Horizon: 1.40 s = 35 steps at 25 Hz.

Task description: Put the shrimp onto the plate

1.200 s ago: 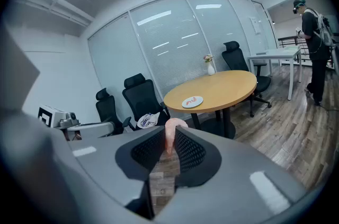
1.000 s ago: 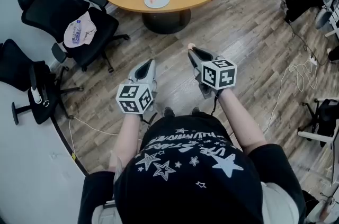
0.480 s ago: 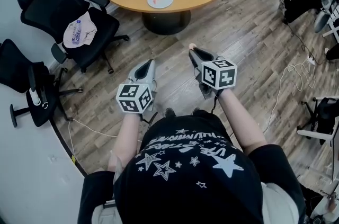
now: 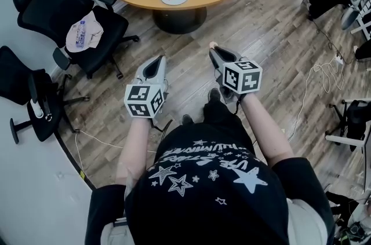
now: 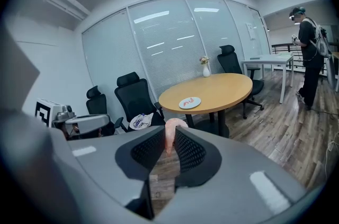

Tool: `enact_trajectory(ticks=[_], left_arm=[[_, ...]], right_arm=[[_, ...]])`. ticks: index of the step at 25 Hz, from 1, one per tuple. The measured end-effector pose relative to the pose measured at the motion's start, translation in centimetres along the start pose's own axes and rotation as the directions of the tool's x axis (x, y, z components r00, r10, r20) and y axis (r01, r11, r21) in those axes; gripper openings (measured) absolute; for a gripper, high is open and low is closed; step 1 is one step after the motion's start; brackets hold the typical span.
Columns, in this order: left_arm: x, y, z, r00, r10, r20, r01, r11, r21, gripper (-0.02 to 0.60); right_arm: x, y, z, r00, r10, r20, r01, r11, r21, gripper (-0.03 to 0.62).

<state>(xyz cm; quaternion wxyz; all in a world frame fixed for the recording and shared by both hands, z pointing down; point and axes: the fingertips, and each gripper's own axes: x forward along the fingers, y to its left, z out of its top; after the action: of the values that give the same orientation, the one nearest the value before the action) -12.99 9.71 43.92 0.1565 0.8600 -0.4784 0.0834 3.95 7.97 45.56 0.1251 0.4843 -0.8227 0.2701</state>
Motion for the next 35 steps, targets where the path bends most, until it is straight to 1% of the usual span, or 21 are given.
enact_trajectory(ticks=[4,6,12,19,25,35], left_arm=[[1.1,0.1,-0.2,1.000,0.000,-0.005,0.000,1.000,-0.005,0.002],[1.8,0.7,-0.2,1.000,0.011,-0.007,-0.011,1.000,-0.012,0.002],[4.9,3.0,1.2,0.997,0.078,-0.002,-0.078,0.995,-0.061,0.002],[8.7,4.5,3.0,0.994,0.113,0.007,-0.112,0.991,-0.071,0.002],[11.9,6.5,3.9,0.985,0.173,-0.012,-0.173,0.981,-0.087,0.002],[16.6,7.9,5.2,0.969,0.245,-0.036,-0.248,0.961,-0.120,0.002]], right_arm=[[1.2,-1.1,0.1,1.000,0.008,-0.012,-0.008,1.000,0.004,0.063],[2.2,-1.6,0.5,1.000,0.019,-0.017,-0.019,1.000,0.005,0.063],[5.6,-3.9,3.9,0.998,0.062,-0.020,-0.062,0.998,0.005,0.063],[10.1,-6.5,7.6,0.992,0.116,-0.040,-0.117,0.993,-0.016,0.063],[14.2,-8.1,10.0,0.984,0.163,-0.066,-0.165,0.986,-0.026,0.063],[18.6,-11.2,12.8,0.963,0.241,-0.118,-0.247,0.968,-0.038,0.063]])
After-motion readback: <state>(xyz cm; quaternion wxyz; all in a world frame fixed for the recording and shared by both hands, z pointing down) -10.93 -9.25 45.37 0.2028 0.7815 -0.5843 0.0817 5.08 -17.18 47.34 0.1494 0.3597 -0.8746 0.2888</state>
